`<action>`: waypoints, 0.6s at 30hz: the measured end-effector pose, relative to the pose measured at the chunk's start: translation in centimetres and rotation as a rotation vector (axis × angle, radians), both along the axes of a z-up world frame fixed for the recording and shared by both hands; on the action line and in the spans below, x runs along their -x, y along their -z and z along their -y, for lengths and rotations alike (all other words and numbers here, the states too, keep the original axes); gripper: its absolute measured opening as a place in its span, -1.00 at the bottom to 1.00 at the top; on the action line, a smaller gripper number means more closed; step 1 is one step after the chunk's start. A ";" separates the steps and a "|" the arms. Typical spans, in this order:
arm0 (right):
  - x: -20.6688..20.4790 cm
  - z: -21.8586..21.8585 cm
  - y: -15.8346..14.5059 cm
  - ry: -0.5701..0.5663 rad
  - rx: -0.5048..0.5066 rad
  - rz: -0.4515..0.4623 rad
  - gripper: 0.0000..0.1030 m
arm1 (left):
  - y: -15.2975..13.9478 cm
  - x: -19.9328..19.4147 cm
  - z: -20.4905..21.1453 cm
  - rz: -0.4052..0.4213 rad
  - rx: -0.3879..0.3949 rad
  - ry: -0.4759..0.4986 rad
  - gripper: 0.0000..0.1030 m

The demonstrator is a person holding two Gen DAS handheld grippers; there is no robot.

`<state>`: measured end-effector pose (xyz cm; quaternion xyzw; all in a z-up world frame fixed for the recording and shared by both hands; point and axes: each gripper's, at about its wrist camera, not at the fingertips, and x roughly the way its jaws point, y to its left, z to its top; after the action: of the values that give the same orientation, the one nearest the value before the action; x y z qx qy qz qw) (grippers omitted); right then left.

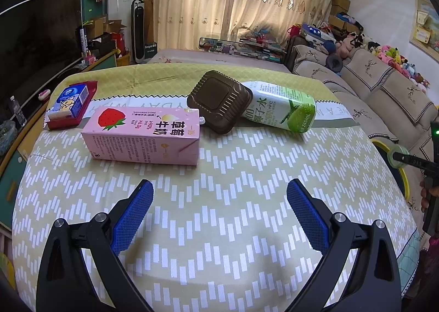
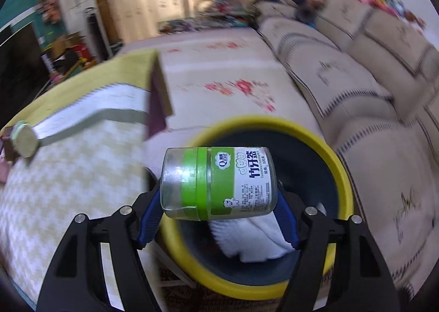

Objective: Collect trash
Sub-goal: 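Grasp the green-capped jar with the right gripper and drop it into the bin, then move the left gripper to the brown square lid and grasp it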

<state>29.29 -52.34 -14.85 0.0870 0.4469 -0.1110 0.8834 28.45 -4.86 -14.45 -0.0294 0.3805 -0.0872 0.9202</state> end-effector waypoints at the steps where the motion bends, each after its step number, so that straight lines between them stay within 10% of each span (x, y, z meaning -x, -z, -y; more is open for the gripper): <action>1: 0.1 0.6 0.4 0.014 -0.008 -0.008 0.31 | 0.0 0.0 0.0 -0.002 -0.001 0.001 0.87; 18: 0.7 1.2 -0.1 0.082 0.027 0.012 0.37 | 0.5 -0.2 0.6 -0.018 -0.011 0.023 0.87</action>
<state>28.56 -53.49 -14.76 0.0941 0.4360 -0.1526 0.8819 28.63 -5.46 -14.93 -0.0207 0.3894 -0.0953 0.9159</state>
